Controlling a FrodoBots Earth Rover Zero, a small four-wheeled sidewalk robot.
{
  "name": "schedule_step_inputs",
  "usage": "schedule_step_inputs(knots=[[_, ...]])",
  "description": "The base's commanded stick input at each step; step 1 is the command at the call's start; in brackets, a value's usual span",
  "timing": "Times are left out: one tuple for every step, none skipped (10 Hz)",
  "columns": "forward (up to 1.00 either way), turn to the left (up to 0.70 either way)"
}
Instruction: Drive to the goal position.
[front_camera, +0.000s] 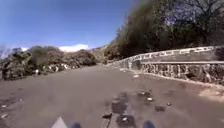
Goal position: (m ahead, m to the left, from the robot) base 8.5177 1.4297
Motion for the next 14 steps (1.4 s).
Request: schedule_step_inputs(knots=[[0.85, 0.00], [0.85, 0.00], [0.85, 0.00], [0.85, 0.00], [0.85, 0.00], [0.85, 0.00], [0.85, 0.00], [0.85, 0.00], [0.85, 0.06], [0.85, 0.18], [0.85, 0.31], [0.85, 0.25], [0.85, 0.13], [0.85, 0.02]])
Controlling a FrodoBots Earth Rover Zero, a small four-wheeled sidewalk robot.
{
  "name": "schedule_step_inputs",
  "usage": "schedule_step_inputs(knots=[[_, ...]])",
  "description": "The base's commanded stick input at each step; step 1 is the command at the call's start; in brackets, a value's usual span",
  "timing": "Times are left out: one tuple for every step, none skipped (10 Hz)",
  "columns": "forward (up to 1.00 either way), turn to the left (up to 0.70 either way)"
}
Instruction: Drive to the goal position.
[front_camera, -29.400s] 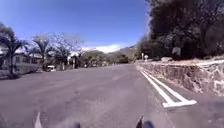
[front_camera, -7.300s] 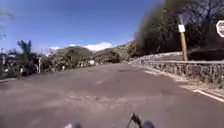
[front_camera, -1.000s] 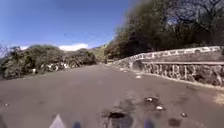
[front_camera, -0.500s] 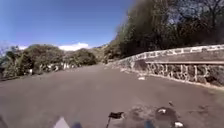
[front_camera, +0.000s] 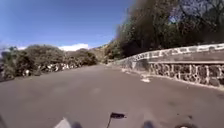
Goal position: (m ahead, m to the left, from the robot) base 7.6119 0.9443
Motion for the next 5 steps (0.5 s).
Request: schedule_step_inputs(knots=[[0.85, 0.00], [0.85, 0.00], [0.85, 0.00], [0.85, 0.00], [0.85, 0.00]])
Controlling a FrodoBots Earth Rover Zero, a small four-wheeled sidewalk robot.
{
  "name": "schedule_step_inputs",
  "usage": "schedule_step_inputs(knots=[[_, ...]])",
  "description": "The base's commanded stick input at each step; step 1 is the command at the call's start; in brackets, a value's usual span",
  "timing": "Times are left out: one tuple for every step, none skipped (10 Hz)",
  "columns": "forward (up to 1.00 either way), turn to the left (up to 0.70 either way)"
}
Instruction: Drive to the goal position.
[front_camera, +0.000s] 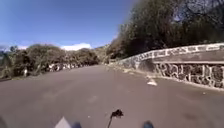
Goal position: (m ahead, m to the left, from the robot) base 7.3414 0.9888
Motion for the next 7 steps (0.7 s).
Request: schedule_step_inputs(knots=[[0.85, 0.00], [0.85, 0.00], [0.85, 0.00], [0.85, 0.00], [0.85, 0.00], [0.85, 0.00], [0.85, 0.00]])
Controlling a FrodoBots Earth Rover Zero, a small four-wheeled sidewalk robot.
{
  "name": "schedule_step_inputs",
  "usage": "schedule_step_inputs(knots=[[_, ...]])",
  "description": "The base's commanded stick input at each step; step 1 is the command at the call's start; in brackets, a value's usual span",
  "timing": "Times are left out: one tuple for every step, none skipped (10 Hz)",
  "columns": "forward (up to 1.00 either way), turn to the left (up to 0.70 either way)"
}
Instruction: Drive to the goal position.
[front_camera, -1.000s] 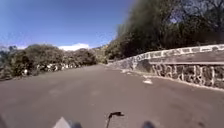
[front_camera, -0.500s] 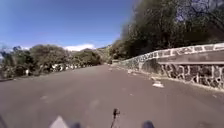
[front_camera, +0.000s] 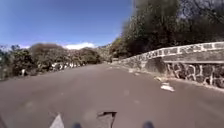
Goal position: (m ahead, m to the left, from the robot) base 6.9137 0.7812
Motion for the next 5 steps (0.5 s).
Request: schedule_step_inputs(knots=[[0.85, 0.00], [0.85, 0.00], [0.85, 0.00], [0.85, 0.00], [0.85, 0.00]])
